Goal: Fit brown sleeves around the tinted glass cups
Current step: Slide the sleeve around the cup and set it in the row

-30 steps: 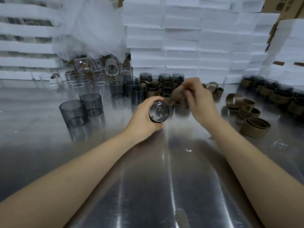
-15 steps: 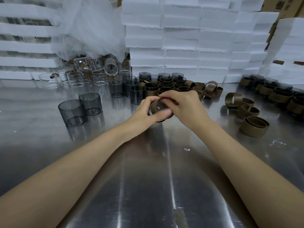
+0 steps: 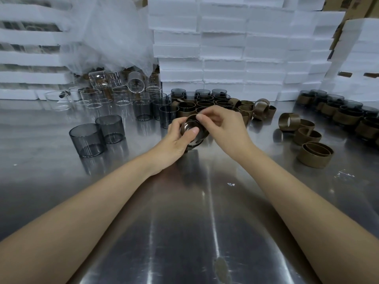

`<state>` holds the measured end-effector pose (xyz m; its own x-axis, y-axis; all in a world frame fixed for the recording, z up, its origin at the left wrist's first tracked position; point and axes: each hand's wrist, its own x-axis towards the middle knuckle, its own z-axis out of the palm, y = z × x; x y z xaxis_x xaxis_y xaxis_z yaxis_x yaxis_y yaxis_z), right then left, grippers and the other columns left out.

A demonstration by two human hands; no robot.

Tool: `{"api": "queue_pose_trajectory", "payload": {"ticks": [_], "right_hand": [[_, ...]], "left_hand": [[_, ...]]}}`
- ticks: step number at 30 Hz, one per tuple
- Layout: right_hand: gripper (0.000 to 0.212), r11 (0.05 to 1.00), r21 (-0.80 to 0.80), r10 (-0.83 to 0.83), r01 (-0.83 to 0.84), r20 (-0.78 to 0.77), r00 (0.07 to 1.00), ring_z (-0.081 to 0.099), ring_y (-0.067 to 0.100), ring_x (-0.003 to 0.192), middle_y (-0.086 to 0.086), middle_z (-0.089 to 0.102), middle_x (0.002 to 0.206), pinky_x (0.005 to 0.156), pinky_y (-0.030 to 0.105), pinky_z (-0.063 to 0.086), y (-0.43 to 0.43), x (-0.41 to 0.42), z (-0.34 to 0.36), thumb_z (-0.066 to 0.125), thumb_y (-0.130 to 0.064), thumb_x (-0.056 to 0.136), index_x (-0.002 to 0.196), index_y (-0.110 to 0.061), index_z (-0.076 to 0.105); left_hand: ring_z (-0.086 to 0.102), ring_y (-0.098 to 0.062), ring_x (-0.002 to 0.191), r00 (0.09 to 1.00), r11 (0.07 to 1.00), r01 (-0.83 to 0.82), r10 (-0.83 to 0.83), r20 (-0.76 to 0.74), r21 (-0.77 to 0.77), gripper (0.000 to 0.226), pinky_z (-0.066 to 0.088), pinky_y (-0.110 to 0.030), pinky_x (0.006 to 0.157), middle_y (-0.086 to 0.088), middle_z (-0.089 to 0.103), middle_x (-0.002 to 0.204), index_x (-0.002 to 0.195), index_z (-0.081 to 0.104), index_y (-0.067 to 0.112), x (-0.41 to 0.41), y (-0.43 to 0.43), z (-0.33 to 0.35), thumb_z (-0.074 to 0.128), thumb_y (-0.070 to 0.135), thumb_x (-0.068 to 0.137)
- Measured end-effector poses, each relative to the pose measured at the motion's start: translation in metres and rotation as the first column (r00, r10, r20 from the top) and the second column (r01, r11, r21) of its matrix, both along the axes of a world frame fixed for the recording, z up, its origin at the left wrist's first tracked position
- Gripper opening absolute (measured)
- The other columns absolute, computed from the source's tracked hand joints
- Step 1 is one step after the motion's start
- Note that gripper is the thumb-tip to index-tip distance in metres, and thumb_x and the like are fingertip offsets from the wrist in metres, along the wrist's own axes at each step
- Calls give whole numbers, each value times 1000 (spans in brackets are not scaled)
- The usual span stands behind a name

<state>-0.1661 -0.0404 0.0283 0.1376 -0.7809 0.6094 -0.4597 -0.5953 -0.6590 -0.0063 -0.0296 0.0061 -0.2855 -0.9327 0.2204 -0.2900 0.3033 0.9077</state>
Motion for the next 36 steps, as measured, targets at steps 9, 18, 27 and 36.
{"api": "queue_pose_trajectory", "payload": {"ticks": [9, 18, 27, 36], "right_hand": [[30, 997, 61, 55, -46, -169, 984, 67, 23, 78, -2, 74, 77, 75, 33, 52, 3, 0, 4, 51, -14, 89, 98, -29, 76], [38, 996, 43, 82, -73, -241, 967, 65, 27, 82, 4, 74, 81, 77, 33, 49, 0, -5, 7, 48, -5, 90, 110, -24, 74], [40, 994, 37, 113, -107, -286, 952, 65, 29, 86, 7, 74, 88, 82, 34, 49, -1, -9, 11, 47, -1, 90, 116, -20, 71], [39, 990, 46, 141, -133, -298, 944, 66, 26, 89, 5, 74, 92, 83, 35, 51, -4, -13, 10, 47, 3, 90, 114, -16, 71]], "left_hand": [[39, -12, 129, 999, 998, -46, 46, 11, -35, 36, 29, -24, 108, -9, 40, 140, 138, 33, 16, 1, 1, -1, 39, 26, 104], [44, -14, 127, 997, 995, -40, 46, -61, 87, 38, 35, -32, 109, -2, 44, 136, 115, 41, 38, -2, -4, 3, 49, 42, 78], [51, -19, 111, 987, 985, 9, 19, -161, 173, 59, 41, -42, 102, -10, 45, 136, 109, 47, 44, 1, -15, -1, 55, 44, 51], [48, -23, 125, 986, 983, 45, -16, -165, 176, 63, 35, -49, 113, -6, 46, 135, 112, 44, 41, 4, -23, -7, 58, 40, 50]]}}
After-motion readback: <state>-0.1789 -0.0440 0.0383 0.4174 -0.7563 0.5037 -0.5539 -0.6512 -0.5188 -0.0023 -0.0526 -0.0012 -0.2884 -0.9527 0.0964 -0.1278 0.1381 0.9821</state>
